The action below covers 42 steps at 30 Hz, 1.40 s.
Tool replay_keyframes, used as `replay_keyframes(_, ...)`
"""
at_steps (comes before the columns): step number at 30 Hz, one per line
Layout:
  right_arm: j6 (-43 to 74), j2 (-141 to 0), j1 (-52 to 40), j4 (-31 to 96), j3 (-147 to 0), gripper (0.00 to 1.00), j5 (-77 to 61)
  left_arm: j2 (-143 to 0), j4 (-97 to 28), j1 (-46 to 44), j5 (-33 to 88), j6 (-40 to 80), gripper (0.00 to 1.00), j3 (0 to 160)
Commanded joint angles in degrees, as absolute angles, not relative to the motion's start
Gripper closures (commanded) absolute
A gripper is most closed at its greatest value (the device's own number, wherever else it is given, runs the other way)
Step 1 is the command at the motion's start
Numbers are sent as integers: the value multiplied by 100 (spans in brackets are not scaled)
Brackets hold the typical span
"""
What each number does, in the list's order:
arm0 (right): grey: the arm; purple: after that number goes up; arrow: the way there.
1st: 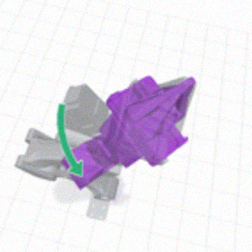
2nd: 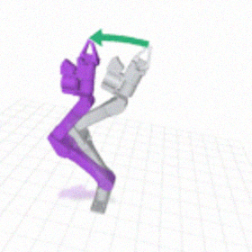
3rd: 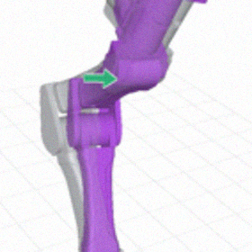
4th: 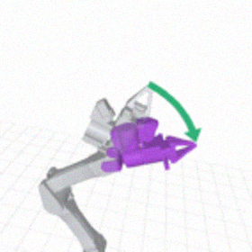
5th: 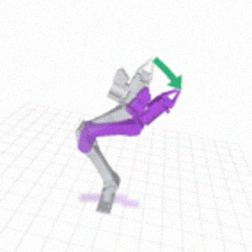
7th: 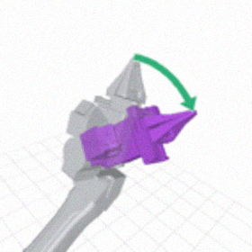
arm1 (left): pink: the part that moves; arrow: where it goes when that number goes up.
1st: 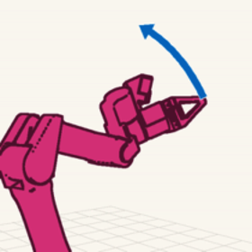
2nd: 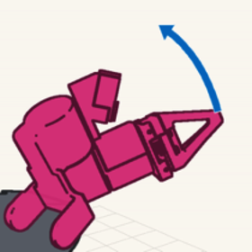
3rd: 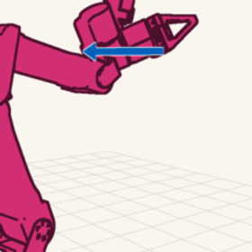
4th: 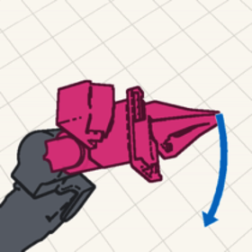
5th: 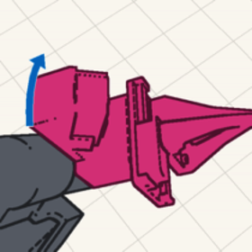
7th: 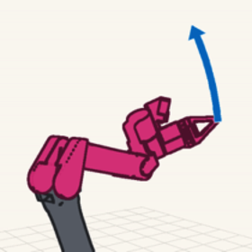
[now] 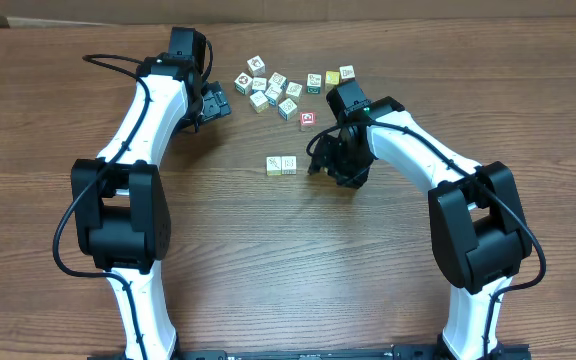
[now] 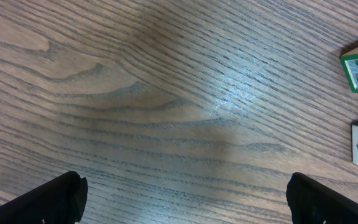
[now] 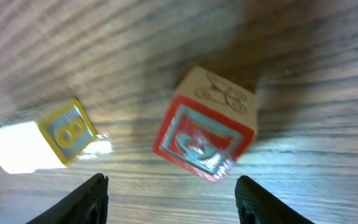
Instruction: Form a horizontal line
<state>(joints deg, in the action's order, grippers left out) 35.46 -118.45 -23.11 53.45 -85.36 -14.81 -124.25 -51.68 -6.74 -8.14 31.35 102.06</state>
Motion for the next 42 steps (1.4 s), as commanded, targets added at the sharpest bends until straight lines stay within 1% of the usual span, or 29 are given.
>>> replay_keyframes(1,2781,-11668,-2171,5459,-8530,37,-1509,-12438,-5181,-716,-786,3085,0,10320)
replay_keyframes(7,2014,-11655,-1935,6139,-9041,37,-1284,-12438,-5181,-716,-788,3085,0,10318)
replay_keyframes(9,1533,-11655,-1931,6252,-9244,35,-1140,-12438,-5181,-716,-788,3085,0,10320)
replay_keyframes(11,1009,-11655,-1962,6237,-9343,28,-1122,-12438,-5181,-716,-788,3085,0,10320)
replay_keyframes(14,672,-11657,-2038,6152,-9349,14,-810,-12438,-5181,-716,-786,3085,0,10320)
replay_keyframes(16,539,-11660,-2062,6053,-9345,0,-683,-12438,-5181,-716,-788,3085,0,10320)
replay_keyframes(23,381,-11673,-2051,5808,-9334,0,-672,-12438,-5181,-716,-788,3085,0,10320)
replay_keyframes(24,248,-11681,-2051,5811,-9334,3,-666,-12438,-5179,-716,-786,3085,0,10320)
replay_keyframes(25,80,-11684,-2051,5817,-9327,12,-661,-12438,-5179,-716,-788,3085,0,10320)
replay_keyframes(26,-67,-11692,-2053,5815,-9308,17,-648,-12438,-5179,-716,-788,3085,0,10320)
replay_keyframes(27,-231,-11692,-2064,5819,-9288,21,-648,-12438,-5181,-716,-788,3085,1,10318)
replay_keyframes(28,-388,-11692,-2086,5813,-9251,23,-646,-12438,-5181,-716,-788,3085,0,10320)
replay_keyframes(31,-642,-11692,-2134,5717,-9074,26,-644,-12438,-5179,-716,-786,3085,0,10320)
replay_keyframes(35,-657,-11692,-2198,5531,-8840,26,-646,-12438,-5179,-716,-788,3085,0,10320)
replay_keyframes(40,-849,-11692,-2283,5216,-8552,28,-626,-12438,-5181,-716,-788,3085,0,10320)
replay_keyframes(42,-845,-11692,-2287,5037,-8468,36,-558,-12438,-5179,-716,-786,3085,0,10320)
